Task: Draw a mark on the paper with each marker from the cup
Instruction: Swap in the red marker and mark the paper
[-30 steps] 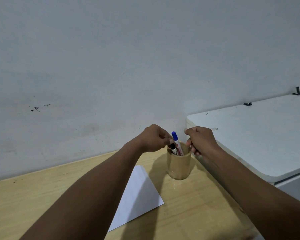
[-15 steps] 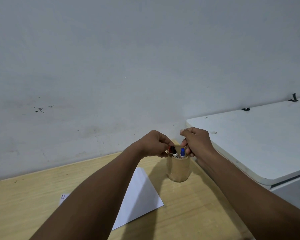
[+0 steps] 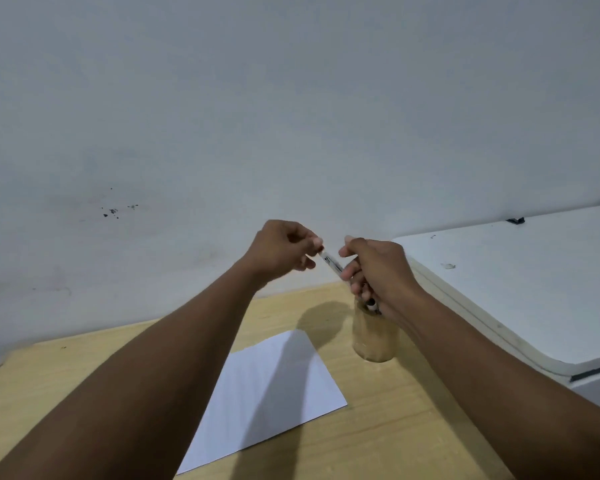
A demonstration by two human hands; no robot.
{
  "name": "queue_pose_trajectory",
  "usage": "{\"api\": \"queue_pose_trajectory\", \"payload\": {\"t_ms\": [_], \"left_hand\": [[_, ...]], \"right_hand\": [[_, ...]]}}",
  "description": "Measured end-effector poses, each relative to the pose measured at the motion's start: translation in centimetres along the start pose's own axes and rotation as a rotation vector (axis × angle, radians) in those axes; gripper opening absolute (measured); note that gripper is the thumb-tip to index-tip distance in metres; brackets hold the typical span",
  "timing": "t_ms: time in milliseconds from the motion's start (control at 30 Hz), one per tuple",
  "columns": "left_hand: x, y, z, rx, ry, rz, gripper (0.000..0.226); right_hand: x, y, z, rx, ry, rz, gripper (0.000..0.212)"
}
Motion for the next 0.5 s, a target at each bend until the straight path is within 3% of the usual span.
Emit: {"api": "queue_pose_trajectory", "payload": {"t_ms": [133, 267, 367, 500], "left_hand": [[-1.4, -5.2, -2.4, 0.058, -0.082, -0.234, 0.024], [-4.5, -9.3, -5.3, 0.103, -0.177, -0.357, 0.021], [-7.4, -12.1, -8.0, 0.145, -0.241, -0.385, 0.022], [-11.4, -15.1, -11.4, 0.202, -0.29, -0.376, 0.027]], "right_hand": [[-0.2, 6.2, -1.7, -0.193, 0.147, 0.081, 0.052], [1.3, 11.5, -2.7, -0.226, 0.371, 0.429, 0.064], [2.8, 15.6, -3.5, -0.207, 0.442, 0.583, 0.052], [4.2, 19.9, -4.9, -0.238, 0.456, 0.604, 0.027]]}}
Point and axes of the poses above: each hand's wrist, its own z-axis towards the middle knuckle, its own y-axis out of the palm, x = y × z, the point moved 1 cm from there along z, towards the middle knuckle, and after that the axes turned 9 degrees about -y, right-handed, at the moved point
